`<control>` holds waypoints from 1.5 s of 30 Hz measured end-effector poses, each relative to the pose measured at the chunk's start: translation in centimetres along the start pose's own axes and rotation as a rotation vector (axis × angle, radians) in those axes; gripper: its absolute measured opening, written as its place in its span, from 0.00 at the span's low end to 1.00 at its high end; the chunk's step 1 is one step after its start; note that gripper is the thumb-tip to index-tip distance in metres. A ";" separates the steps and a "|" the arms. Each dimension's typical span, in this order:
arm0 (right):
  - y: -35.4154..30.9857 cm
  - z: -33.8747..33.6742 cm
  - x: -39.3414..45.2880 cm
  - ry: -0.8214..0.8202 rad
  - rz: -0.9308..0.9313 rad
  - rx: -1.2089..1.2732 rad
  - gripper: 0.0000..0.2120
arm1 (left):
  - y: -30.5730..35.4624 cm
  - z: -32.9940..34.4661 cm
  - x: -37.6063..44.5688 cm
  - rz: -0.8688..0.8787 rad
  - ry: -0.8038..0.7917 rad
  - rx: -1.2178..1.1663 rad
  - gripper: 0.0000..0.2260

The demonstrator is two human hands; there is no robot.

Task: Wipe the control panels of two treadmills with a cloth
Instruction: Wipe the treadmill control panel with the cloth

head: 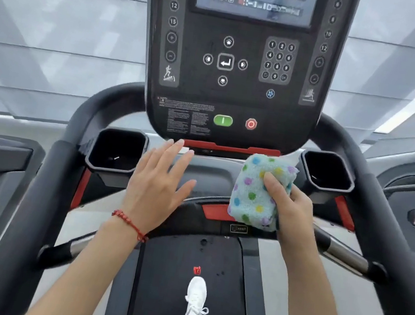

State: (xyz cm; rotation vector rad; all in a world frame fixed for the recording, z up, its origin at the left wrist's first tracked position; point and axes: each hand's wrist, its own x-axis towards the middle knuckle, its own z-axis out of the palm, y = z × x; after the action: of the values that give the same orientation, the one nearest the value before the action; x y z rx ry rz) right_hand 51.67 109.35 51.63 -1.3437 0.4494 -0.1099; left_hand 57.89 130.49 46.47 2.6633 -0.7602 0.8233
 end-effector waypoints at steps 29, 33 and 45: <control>-15.5 7.2 22.8 0.108 -0.484 0.014 0.05 | -8.6 3.3 22.1 -0.022 0.261 0.069 0.19; -18.0 8.3 24.7 0.258 -0.663 -0.224 0.06 | -9.6 2.9 23.5 -0.011 0.284 0.083 0.19; -19.6 8.3 25.5 0.440 -0.566 -0.544 0.17 | -11.1 4.1 23.9 -0.025 0.283 0.100 0.20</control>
State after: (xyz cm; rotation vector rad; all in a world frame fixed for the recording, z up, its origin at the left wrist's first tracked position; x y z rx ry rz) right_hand 81.45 103.90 65.25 -1.9680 0.4706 -0.8110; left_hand 82.67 128.44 56.19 2.5544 -0.6283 1.2282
